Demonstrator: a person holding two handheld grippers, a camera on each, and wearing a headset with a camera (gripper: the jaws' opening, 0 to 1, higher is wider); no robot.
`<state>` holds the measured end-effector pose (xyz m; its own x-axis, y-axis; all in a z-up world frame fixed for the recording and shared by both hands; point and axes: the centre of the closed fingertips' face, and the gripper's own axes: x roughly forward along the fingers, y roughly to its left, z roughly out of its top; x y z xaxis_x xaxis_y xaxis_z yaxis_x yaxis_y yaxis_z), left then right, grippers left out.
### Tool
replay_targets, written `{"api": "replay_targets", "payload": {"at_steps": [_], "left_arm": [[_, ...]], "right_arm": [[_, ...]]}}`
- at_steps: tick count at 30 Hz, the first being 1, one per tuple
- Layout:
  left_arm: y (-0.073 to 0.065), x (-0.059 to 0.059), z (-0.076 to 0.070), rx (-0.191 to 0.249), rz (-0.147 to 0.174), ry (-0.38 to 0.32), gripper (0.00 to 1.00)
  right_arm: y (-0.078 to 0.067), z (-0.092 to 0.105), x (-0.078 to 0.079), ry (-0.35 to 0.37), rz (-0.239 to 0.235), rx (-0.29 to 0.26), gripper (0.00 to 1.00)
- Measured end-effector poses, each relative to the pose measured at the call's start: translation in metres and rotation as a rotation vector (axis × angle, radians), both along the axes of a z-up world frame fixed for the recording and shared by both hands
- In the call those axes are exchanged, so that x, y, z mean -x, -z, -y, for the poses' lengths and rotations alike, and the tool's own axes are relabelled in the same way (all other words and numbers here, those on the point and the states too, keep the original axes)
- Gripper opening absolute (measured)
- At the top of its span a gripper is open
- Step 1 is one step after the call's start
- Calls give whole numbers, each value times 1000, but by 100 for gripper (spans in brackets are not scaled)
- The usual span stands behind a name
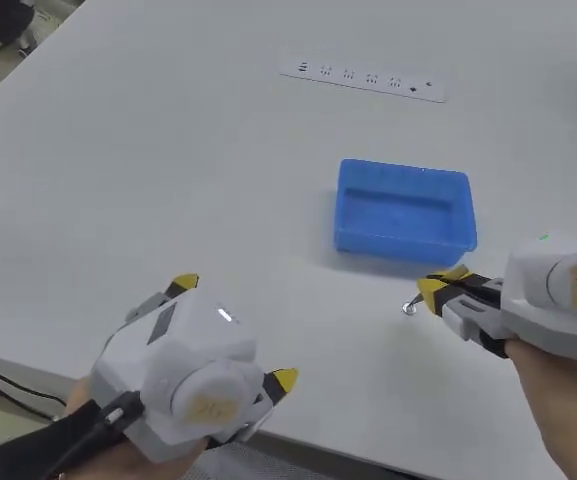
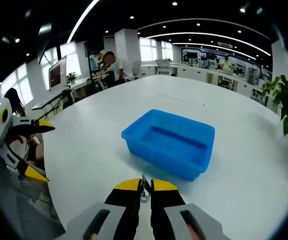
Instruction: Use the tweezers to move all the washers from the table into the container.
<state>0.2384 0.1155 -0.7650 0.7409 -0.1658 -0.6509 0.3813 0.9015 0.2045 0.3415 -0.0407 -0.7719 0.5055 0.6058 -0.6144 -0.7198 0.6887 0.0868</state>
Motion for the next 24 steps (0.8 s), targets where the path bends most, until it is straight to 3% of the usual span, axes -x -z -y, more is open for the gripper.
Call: {"api": "replay_targets", "payload": {"at_steps": [6,19,24], "left_arm": [[1,0,0,-3,-3,2,83],[1,1,0,-4,-5,3,83],[1,1,-1,-6,-3,0,83]], "right_arm": [[5,0,1,-4,-13,11,3],[3,-8,-4,-38,48,54,2],[3,-8,-2,-27,45,59,2]]}}
